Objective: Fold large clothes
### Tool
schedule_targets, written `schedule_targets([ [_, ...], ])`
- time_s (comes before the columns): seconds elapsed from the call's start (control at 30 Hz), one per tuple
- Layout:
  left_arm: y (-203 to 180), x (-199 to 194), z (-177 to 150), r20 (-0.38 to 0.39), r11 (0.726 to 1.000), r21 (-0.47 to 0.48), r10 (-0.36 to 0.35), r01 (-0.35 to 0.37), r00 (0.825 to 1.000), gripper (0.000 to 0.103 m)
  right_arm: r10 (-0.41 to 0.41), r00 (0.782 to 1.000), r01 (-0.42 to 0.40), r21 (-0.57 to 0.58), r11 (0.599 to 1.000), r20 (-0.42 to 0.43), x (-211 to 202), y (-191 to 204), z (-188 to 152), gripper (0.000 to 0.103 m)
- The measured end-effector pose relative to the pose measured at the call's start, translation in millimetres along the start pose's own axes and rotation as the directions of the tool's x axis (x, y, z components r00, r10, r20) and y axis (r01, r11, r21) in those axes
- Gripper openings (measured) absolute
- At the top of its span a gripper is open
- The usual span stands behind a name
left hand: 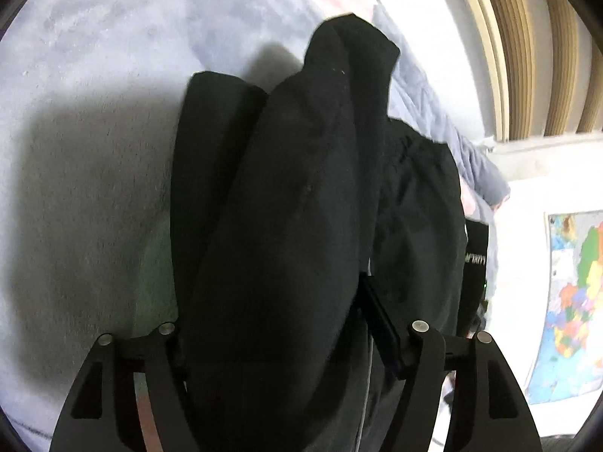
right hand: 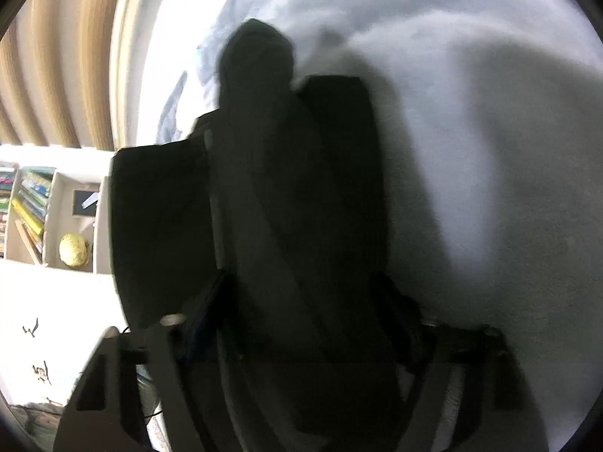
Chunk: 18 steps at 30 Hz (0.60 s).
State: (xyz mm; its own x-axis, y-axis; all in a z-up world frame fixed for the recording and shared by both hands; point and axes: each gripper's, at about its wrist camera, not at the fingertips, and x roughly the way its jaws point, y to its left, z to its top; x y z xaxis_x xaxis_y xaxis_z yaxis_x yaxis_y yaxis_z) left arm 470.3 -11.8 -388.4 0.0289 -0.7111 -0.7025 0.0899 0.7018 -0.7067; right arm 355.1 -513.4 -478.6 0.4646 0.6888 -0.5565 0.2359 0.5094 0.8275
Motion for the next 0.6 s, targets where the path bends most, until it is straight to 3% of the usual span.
schedule_targets([
  [0.03,-2,-2,-1,0.016,1.000,0.011,0.014,-0.014,1.000,0.049,-0.010,1.000,0.010,-0.015,1.000,0.009,-1,6,-1,0.056],
  [0.13,-22,-15,-13,0.084,0.995,0.085,0.035,-0.042,0.996,0.026,-0.025,0.999,0.028,-0.068,0.997,0.042,-10,23,-5,0.037],
  [0.27,-65,-52,-37,0.175,0.987,0.161,-0.008,-0.020,0.984,0.021,-0.033,0.995,0.045,-0.132,0.990,0.092,-39,57,-24,0.030],
  [0.43,-122,-104,-70,0.245,0.966,0.259,-0.078,0.013,0.966,0.020,-0.035,0.991,0.063,-0.226,0.972,0.127,-69,120,-59,0.029],
  [0.6,-149,-171,-110,0.297,0.949,0.316,-0.122,0.023,0.947,0.020,-0.002,0.985,0.050,-0.277,0.960,0.170,-110,177,-111,0.029],
])
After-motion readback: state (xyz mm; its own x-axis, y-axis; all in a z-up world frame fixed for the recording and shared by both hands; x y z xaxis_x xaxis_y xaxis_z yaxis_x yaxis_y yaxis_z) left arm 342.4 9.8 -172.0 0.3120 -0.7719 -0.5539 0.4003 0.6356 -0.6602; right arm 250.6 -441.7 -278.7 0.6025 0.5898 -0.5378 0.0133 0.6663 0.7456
